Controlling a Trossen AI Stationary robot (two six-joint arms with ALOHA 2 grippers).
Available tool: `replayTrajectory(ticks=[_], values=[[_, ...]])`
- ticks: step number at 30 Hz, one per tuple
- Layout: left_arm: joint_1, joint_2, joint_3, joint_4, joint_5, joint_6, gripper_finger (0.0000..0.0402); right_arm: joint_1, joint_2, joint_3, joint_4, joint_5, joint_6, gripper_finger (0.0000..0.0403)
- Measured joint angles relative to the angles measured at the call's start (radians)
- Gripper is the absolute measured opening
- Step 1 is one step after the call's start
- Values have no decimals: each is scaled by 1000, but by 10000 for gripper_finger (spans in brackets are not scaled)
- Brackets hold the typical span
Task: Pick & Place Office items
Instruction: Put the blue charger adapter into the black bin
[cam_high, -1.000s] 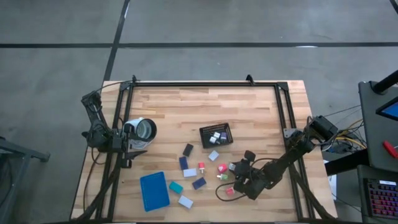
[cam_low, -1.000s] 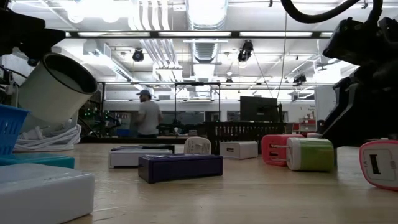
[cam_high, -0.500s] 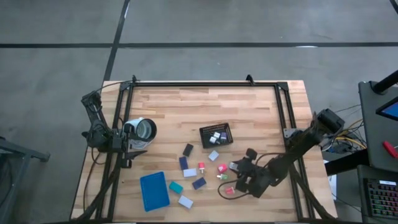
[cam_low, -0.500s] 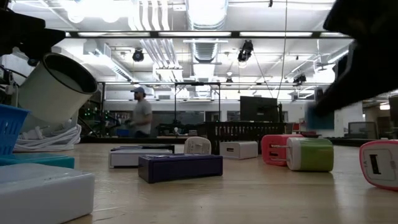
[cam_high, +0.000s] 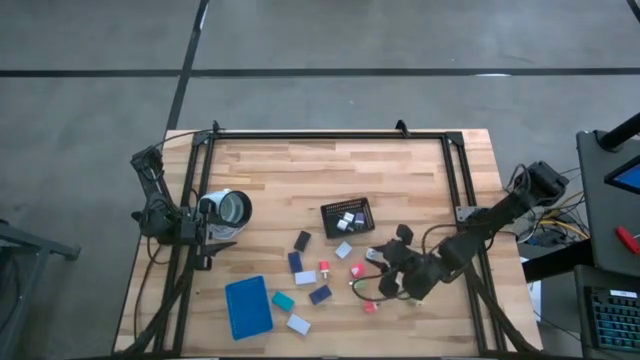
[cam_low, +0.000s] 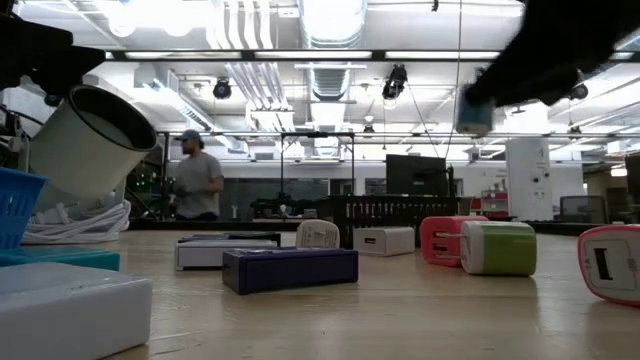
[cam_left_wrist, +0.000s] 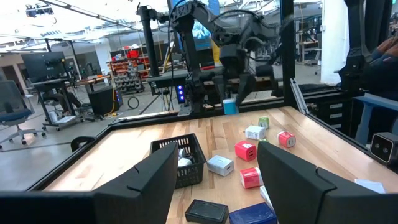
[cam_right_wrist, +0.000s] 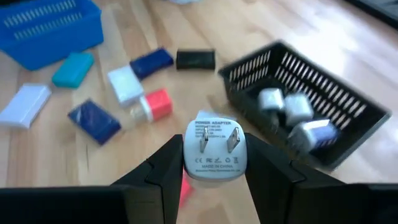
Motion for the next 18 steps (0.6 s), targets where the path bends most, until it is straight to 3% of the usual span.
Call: replayTrajectory(ticks=[9, 18], values=[[0, 0, 0, 0, 0, 0, 225, -114, -66, 58, 3, -65, -170, 139], [0, 0, 0, 0, 0, 0, 225, -220, -46, 72, 24, -183, -253, 139]])
